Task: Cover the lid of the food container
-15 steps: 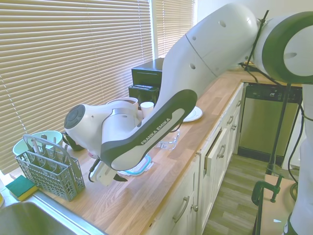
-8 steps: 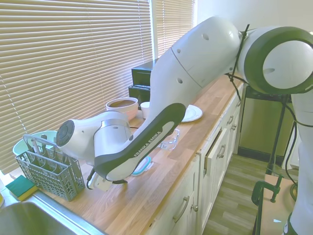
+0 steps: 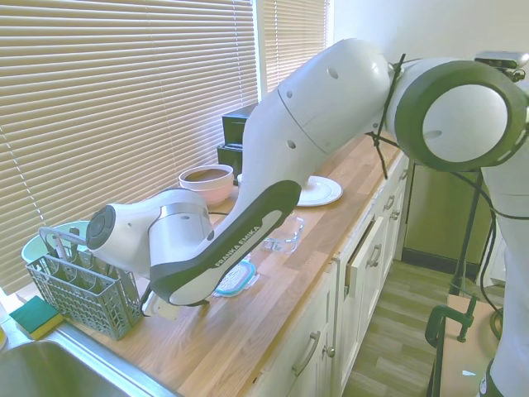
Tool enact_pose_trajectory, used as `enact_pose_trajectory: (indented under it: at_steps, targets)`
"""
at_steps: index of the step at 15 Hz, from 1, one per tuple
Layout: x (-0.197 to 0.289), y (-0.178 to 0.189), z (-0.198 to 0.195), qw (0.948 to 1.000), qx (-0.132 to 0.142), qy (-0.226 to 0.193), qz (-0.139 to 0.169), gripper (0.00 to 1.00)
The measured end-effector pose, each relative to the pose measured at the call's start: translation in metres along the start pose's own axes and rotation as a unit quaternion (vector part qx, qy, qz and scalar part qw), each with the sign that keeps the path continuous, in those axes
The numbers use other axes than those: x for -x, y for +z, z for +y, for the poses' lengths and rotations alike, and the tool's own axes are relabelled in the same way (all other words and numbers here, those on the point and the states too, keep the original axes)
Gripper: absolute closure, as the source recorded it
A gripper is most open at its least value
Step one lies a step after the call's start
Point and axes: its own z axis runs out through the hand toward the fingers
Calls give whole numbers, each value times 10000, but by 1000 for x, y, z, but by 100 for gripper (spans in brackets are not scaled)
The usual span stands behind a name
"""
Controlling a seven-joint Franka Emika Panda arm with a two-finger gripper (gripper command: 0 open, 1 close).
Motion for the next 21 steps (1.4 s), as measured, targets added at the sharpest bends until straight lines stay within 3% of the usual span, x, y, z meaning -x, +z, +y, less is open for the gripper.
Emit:
enact_pose_trajectory:
  at_steps: [9, 10, 21]
  targets:
    - [-9, 8, 4, 9999, 79, 99, -26, 0]
    - [-9, 8, 4, 9999, 81, 100, -28, 100]
    - [-8, 17, 3, 9998, 151, 83, -44, 100]
